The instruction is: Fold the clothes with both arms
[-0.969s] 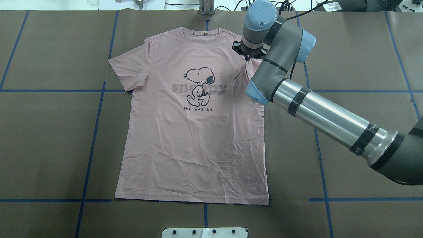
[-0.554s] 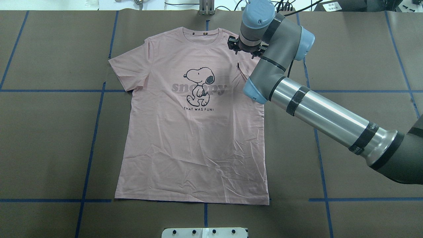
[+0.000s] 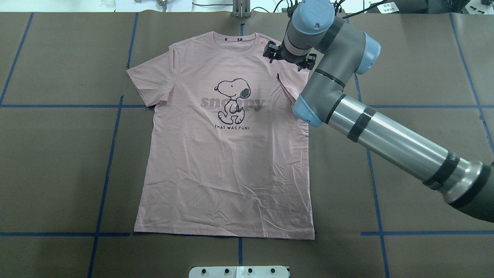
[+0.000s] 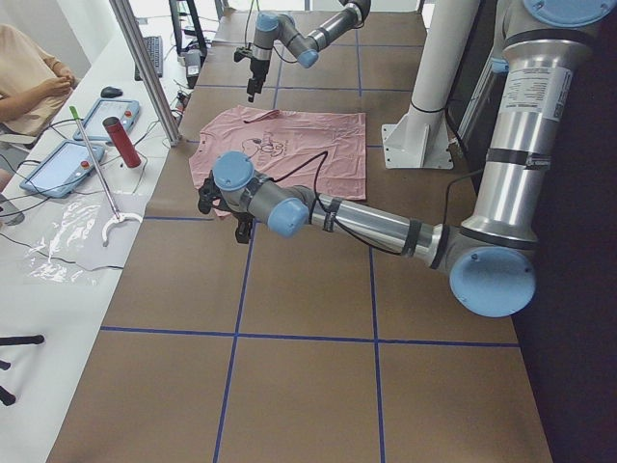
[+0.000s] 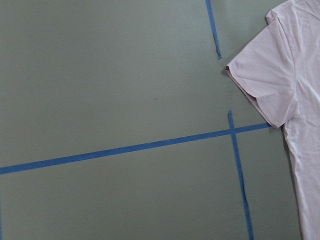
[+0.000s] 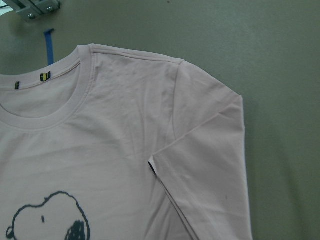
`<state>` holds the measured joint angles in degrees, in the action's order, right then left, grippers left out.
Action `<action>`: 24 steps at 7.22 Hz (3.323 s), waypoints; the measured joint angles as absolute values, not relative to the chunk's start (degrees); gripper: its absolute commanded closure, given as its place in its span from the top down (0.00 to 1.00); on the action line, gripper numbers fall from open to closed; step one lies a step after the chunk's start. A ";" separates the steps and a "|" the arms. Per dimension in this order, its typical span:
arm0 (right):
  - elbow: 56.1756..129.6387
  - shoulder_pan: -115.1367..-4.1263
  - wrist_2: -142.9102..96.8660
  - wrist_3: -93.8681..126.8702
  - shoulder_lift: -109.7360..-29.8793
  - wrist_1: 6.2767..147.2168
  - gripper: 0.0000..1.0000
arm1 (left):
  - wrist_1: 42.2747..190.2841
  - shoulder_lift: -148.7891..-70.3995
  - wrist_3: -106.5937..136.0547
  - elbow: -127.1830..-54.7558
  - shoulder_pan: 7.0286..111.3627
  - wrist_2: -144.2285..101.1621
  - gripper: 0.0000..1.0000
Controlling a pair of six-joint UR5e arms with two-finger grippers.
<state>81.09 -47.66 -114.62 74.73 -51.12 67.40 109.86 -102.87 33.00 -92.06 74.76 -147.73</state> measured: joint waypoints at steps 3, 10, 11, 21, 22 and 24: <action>92.93 -51.04 -121.42 74.76 -62.33 67.23 1.00 | 114.67 -113.94 46.24 -82.75 67.25 -136.74 0.93; 100.92 -51.31 -122.48 74.08 -70.06 66.97 1.00 | 134.58 -125.70 50.92 -58.20 53.91 -115.25 0.53; 100.91 -51.33 -122.46 74.07 -70.10 66.97 1.00 | 134.75 -126.42 50.88 -57.33 53.78 -115.05 0.39; 99.53 -50.78 -121.76 74.38 -69.76 67.01 1.00 | 134.15 -133.04 64.19 -61.26 50.72 -113.23 0.00; 98.81 -50.75 -121.79 74.11 -69.64 67.00 1.00 | 133.29 -135.20 65.45 -59.89 49.55 -111.17 0.00; 97.52 -50.66 -121.81 73.80 -69.44 66.70 1.00 | 133.47 -139.61 66.18 -54.06 48.40 -106.46 0.00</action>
<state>97.52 -50.66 -121.81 73.80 -69.44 66.70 133.47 -139.61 66.18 -54.06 48.40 -106.46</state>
